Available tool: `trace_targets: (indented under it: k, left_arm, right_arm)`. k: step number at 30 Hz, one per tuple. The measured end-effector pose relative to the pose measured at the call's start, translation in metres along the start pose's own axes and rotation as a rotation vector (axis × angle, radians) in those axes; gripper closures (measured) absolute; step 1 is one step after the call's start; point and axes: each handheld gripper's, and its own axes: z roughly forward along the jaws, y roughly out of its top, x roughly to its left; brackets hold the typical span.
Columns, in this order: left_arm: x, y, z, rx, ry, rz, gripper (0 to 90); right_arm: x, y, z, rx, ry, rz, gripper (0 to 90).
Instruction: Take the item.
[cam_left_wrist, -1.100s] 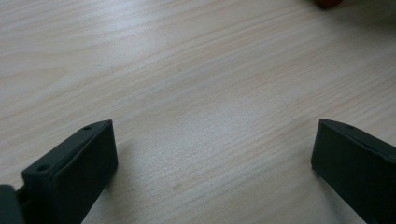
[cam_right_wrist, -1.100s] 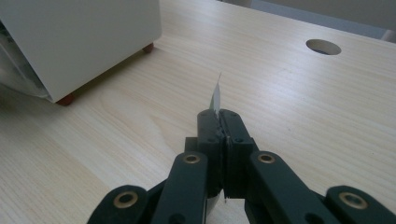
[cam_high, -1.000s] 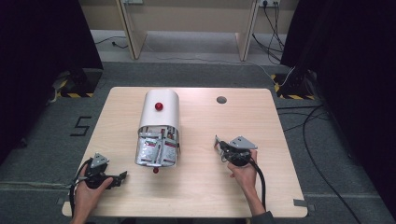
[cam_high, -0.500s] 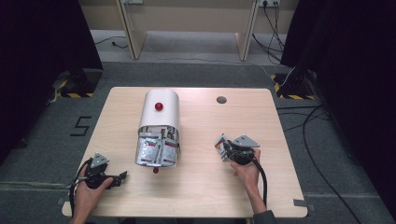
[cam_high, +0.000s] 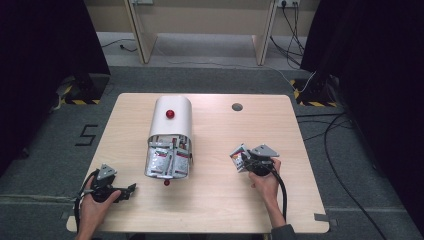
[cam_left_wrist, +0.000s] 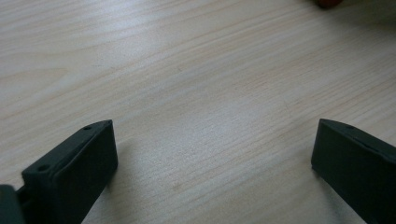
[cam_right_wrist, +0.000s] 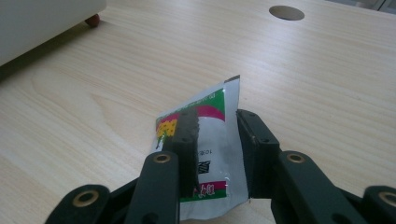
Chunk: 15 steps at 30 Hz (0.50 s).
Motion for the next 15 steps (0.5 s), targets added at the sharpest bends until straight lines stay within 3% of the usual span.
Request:
trace_targets:
  k: [8,15]
  left_arm:
    - [0.0,0.0,0.0,0.0,0.0,0.0,0.0]
    - [0.0,0.0,0.0,0.0,0.0,0.0,0.0]
  right_arm:
    - [-0.0047,-0.0046,0.0053,0.037,-0.021,0.02,59.1]
    - [-0.0061,-0.0018,0.0023,0.019,-0.025,0.048,49.3]
